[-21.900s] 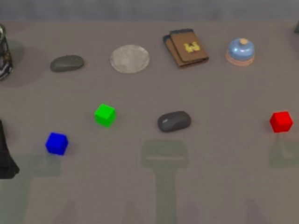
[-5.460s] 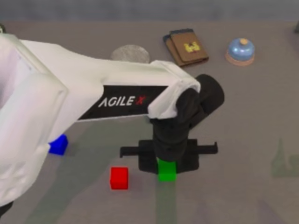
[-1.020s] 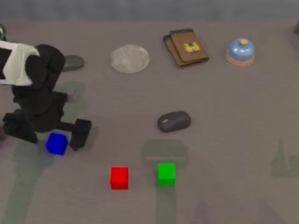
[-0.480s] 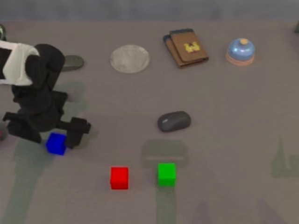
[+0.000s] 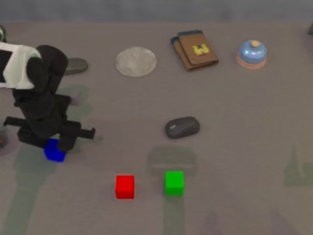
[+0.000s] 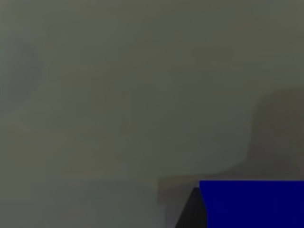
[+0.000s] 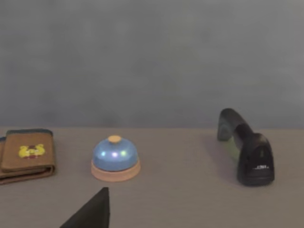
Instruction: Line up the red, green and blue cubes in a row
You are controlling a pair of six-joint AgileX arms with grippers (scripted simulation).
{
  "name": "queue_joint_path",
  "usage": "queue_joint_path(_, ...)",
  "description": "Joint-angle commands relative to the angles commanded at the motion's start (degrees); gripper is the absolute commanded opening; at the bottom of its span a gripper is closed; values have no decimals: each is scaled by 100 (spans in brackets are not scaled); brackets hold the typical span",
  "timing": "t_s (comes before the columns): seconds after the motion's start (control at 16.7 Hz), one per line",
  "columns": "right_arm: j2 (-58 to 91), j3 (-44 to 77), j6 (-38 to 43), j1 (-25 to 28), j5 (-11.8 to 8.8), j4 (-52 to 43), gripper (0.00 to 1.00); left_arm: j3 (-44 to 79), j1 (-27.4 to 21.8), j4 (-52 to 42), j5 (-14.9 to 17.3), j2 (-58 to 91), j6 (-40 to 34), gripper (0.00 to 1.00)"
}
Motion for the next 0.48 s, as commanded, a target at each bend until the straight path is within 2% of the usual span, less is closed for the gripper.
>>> queue_joint_path(0.18, 0, 0, 0, 0, 0, 0, 100, 0, 0, 0, 0, 0, 0, 0)
queue_joint_path(0.48, 0, 0, 0, 0, 0, 0, 100, 359, 18, -569, 20, -442, 3, 0)
